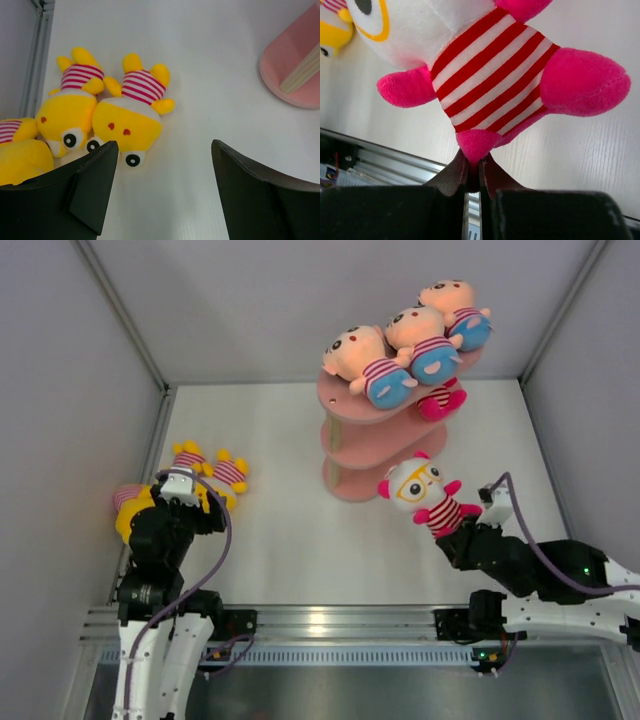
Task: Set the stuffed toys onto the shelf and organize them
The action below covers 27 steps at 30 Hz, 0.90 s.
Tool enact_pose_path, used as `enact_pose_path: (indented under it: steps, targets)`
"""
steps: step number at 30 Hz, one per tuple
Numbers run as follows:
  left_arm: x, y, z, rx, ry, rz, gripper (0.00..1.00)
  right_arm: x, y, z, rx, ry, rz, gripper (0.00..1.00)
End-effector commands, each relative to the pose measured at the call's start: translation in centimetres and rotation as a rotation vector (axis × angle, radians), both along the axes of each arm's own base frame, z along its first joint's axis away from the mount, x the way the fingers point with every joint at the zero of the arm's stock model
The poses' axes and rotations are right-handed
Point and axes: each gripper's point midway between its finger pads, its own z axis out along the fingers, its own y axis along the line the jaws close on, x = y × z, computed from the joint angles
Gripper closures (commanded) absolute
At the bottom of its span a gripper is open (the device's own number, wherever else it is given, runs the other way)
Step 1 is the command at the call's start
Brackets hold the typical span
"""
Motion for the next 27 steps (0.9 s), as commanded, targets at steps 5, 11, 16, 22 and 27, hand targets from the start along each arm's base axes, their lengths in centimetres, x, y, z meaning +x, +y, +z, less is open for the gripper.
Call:
enact_pose_path:
  steps: [5,11,16,22,27]
  targets:
    - [2.6,-0.2,-0.7,-0.122,-0.114,0.038,0.19,2.2,-2.6,5.7,-0.121,-0.118,-0.107,1.00]
    - [6.2,0.1,-3.2,-0.210,-0.201,0.060,0.22,3.8,-0.4,11.6,-0.078,-0.252,-0.077,1.00]
    - [6.7,-0.2,-5.6,-0.196,-0.137,0.041,0.22,5.0,4.6,15.3,-0.071,-0.323,0.056,1.00]
    - [6.3,-0.9,-5.3,-0.197,-0.156,-0.006,0.22,9.0,6.0,11.7,-0.116,-0.180,0.094,1.00]
    - [6.1,-0.8,-5.3,-0.197,-0.166,0.001,0.21,9.2,5.6,9.8,-0.117,-0.165,0.098,1.00]
